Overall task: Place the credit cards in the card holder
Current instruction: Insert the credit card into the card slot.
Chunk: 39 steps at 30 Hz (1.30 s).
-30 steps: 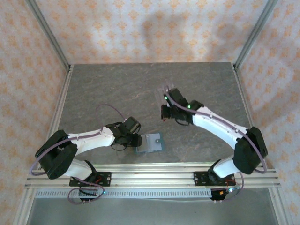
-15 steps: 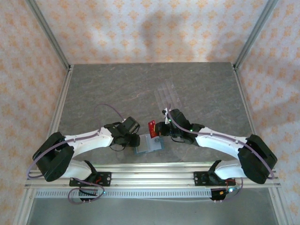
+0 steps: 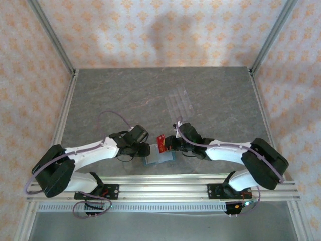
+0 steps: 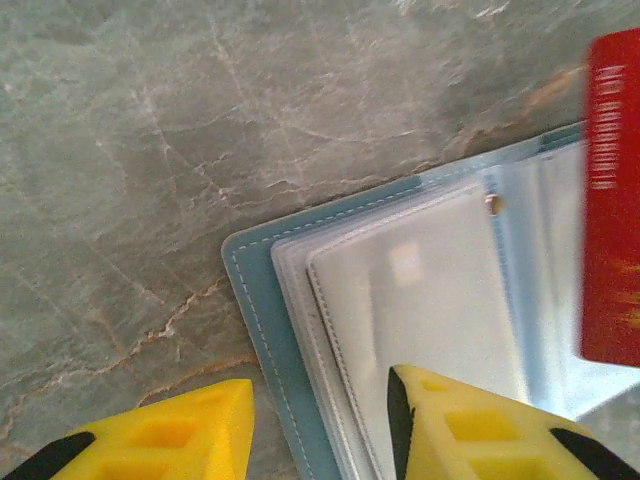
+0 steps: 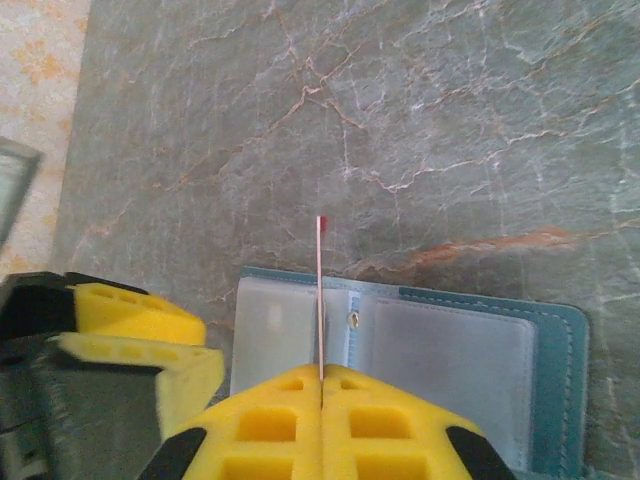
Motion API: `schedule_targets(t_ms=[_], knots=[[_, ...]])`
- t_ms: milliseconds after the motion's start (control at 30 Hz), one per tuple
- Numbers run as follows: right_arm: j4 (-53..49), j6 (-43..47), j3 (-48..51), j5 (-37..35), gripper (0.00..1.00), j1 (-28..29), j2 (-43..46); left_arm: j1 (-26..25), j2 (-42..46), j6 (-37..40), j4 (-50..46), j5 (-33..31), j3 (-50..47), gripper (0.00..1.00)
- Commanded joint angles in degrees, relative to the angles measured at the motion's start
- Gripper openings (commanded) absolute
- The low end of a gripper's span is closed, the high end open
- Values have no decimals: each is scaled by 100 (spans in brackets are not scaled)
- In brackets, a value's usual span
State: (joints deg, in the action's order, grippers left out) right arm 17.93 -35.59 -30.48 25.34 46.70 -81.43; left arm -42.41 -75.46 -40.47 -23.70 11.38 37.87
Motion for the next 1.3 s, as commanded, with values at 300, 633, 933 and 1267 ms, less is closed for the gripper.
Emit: schedule_targets(t_ms=[300, 633, 933, 1267], knots=[[879, -208, 143, 121, 0, 94, -352, -372, -19, -180, -142, -193, 38, 42], [1000, -264, 262, 129, 0, 97, -414, -444, -547, -229, 51, -343, 26, 38], [1230, -323, 306, 195, 0, 97, -511, -450, -588, -321, 146, -387, -126, 32], [1648, -499, 402, 227, 0, 101, -701, -452, -517, -343, 202, -345, -227, 27]])
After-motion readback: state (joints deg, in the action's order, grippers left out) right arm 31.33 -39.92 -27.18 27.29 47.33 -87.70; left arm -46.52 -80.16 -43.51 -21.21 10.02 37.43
